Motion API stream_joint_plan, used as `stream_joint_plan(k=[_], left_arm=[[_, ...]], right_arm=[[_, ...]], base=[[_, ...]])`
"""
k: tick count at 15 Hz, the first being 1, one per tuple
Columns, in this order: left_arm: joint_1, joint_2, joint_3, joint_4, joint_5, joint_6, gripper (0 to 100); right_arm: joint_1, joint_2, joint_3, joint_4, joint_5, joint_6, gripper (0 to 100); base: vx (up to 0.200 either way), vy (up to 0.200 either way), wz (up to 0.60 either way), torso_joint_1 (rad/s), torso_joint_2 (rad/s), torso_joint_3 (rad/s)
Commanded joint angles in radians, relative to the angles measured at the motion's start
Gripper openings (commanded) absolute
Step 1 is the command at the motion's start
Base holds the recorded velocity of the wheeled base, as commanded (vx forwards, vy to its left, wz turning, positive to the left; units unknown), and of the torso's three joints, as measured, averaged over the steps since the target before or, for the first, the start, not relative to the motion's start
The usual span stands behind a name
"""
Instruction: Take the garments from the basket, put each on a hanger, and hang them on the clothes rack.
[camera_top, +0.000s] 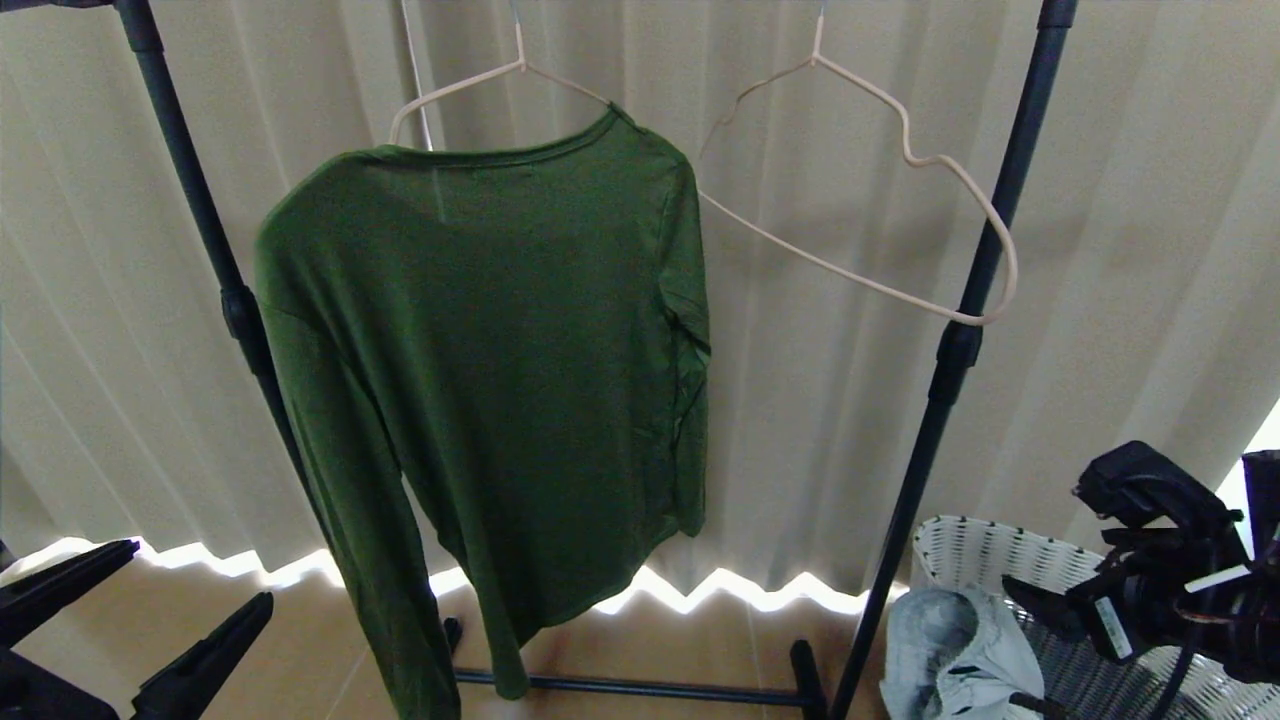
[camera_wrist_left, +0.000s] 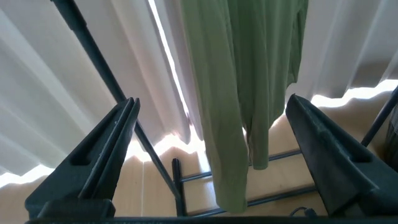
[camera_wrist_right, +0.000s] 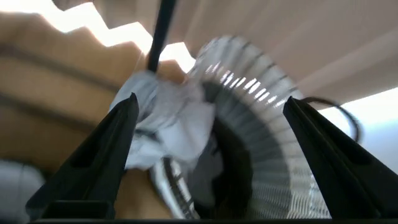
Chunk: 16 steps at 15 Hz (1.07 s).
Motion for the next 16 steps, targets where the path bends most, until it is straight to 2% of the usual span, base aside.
stream_joint_plan(k=[1,2,4,7,9,12,15,16], left_arm=[[0.000,0.002,0.000,0.000,0.000,0.000,100],[0.000,0.002,0.000,0.000,0.000,0.000,100],[0.000,0.003,0.002,0.000,-0.015,0.000,100],[0.000,0.002,0.000,0.000,-0.024,-0.003,100],[0.000,0.003,0.002,0.000,-0.024,-0.003,100],[0.000,0.002,0.002,0.000,-0.024,-0.003,100],[0.000,0.002,0.000,0.000,-0.024,-0.003,100],[0.000,0.000,0.000,0.000,-0.024,-0.003,100]], right_arm=[[0.049,0.125,-0.112,0.103,-0.001,-0.002,100],[0.052,0.147,-0.127,0.121,-0.003,-0.002,100],[0.054,0.294,-0.195,0.152,-0.027,-0.002,100],[0.051,0.420,-0.224,0.152,-0.108,-0.003,100],[0.046,0.469,-0.246,0.152,-0.124,-0.003,100],[0.029,0.546,-0.285,0.147,-0.200,-0.002,100],[0.023,0.563,-0.302,0.150,-0.207,-0.002,100],[0.023,0.563,-0.302,0.147,-0.213,0.000,0]], base=[[0.000,0.000,0.00,0.000,0.00,0.000],[0.000,0.000,0.00,0.000,0.00,0.000],[0.000,0.000,0.00,0.000,0.00,0.000],[0.000,0.000,0.00,0.000,0.00,0.000],[0.000,0.000,0.00,0.000,0.00,0.000],[0.000,0.000,0.00,0.000,0.00,0.000],[0.000,0.000,0.00,0.000,0.00,0.000],[0.000,0.000,0.00,0.000,0.00,0.000]])
